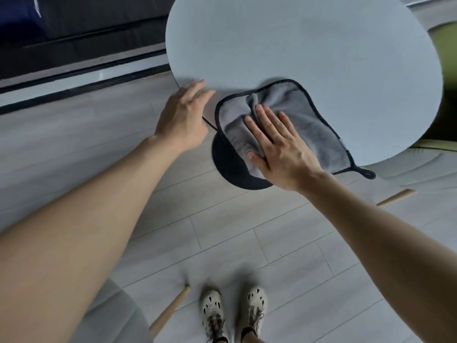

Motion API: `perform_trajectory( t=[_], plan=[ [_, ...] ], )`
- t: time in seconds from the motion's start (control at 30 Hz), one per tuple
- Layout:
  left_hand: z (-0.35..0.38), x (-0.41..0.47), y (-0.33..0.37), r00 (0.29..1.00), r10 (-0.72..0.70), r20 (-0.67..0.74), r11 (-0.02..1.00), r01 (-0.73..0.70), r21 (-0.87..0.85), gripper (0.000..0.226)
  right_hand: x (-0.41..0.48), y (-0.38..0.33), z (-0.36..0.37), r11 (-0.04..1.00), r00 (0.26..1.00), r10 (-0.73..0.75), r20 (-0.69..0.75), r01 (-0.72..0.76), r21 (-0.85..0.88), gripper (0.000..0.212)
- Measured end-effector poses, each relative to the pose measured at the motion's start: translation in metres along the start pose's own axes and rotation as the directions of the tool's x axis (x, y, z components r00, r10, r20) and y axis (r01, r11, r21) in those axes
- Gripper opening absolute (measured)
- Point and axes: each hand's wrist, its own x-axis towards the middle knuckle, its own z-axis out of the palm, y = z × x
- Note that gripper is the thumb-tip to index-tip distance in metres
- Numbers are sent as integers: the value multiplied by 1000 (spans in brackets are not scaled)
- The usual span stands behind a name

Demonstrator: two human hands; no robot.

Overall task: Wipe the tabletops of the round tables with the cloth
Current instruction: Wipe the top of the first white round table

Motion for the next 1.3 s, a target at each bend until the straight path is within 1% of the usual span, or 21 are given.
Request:
perform_trajectory(
  t=[0.2,0.27,0.4,0.5,0.6,0.67,0.73,0.8,0.83,0.87,0.93,0.97,1.0,1.03,1.07,1.13,1.17,1.2,1.23,1.3],
  plan=[
    [3,-1,-9,1000,19,-15,1000,-19,8,74,0,-7,4,998,999,52,7,-52,17,75],
    [-3,0,-10,999,34,15,999,-34,13,74,0,-6,4,997,998,66,18,-67,29,76],
    [-19,4,-8,996,46,81,995,-52,80,72,0,-8,1,992,995,89,52,-93,89,77],
    [-29,16,-12,984,111,141,982,-130,135,64,4,-12,0,983,987,142,69,-149,107,79],
    [-43,40,-18,951,170,258,968,-210,136,53,12,-22,-1,967,973,214,91,-224,123,83],
    [-53,61,-23,907,226,356,954,-279,108,45,22,-30,-2,941,951,285,119,-301,152,85],
    [-59,82,-30,858,293,422,936,-348,57,38,33,-36,-5,918,930,340,138,-360,168,79],
    [-61,103,-36,820,338,462,921,-390,18,37,41,-38,-6,905,917,373,142,-393,165,73],
    [-61,113,-40,799,365,478,908,-419,7,40,43,-39,-6,900,911,385,148,-406,157,73],
    [-61,123,-46,777,393,491,891,-455,7,48,44,-39,-5,897,906,396,151,-416,149,73],
    [-61,151,-55,719,446,533,838,-544,32,78,46,-40,-4,883,891,429,147,-448,141,75],
    [-60,164,-58,676,468,570,807,-590,36,94,47,-41,-4,870,879,455,142,-473,141,77],
    [-59,176,-57,627,490,606,775,-631,27,106,48,-44,-5,845,855,501,138,-517,136,79],
    [-58,186,-55,574,520,632,739,-674,4,112,51,-47,-5,807,815,564,132,-578,123,81],
    [-56,192,-52,512,560,652,691,-722,-26,113,56,-49,-5,757,765,631,129,-644,111,82],
    [-52,197,-50,385,637,668,575,-814,-80,102,65,-55,-6,643,650,750,121,-760,98,82],
    [-50,200,-49,340,667,663,517,-852,-82,95,69,-57,-5,595,602,792,105,-799,88,81],
    [-49,202,-49,305,688,658,467,-880,-80,90,74,-59,-5,549,554,826,99,-832,81,80],
    [-48,203,-48,285,699,656,439,-895,-79,90,77,-64,-4,496,501,859,101,-865,74,79],
    [-47,204,-44,284,702,652,431,-899,-72,92,83,-76,0,346,351,933,85,-936,63,77]
  ],
)
